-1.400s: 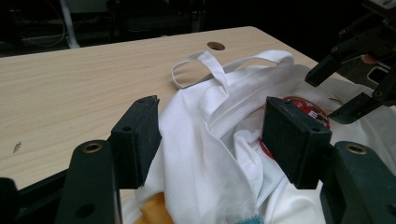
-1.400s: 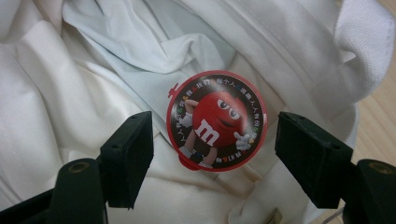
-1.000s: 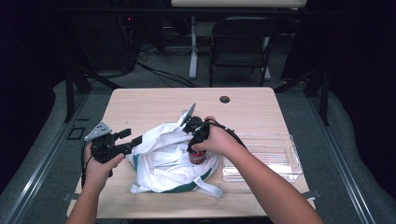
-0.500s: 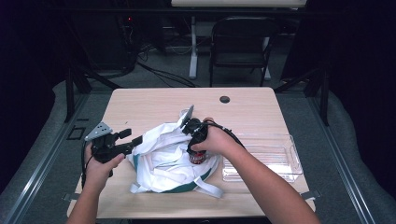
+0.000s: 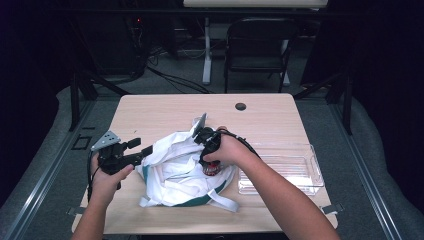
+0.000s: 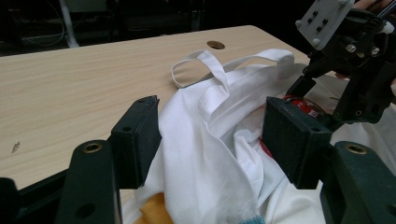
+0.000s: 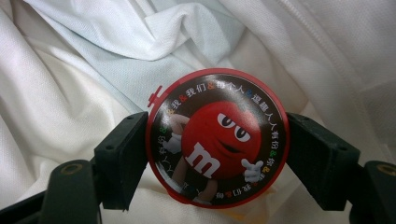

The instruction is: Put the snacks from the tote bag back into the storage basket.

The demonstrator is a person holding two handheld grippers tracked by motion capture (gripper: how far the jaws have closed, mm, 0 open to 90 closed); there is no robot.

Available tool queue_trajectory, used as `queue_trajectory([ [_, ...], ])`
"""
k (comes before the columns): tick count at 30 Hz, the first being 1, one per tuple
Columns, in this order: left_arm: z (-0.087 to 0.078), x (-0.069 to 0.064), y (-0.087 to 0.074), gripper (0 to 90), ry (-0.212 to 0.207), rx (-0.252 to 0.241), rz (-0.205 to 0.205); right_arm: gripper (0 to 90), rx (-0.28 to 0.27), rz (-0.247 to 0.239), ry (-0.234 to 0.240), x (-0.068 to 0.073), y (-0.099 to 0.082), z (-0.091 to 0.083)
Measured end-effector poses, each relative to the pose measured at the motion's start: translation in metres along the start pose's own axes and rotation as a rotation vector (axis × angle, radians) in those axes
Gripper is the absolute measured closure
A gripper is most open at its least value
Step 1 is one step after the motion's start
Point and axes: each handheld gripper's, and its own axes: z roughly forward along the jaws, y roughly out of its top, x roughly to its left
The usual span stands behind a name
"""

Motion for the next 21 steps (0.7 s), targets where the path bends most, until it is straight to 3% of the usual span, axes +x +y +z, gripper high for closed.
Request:
queue_trajectory([
  [21,-0.0002,0.0001,0.0002,37.1,0.001,-0.001,0.002,24.6,0.054,0.052,-0.002,0.0009,0.0073,0.0101],
])
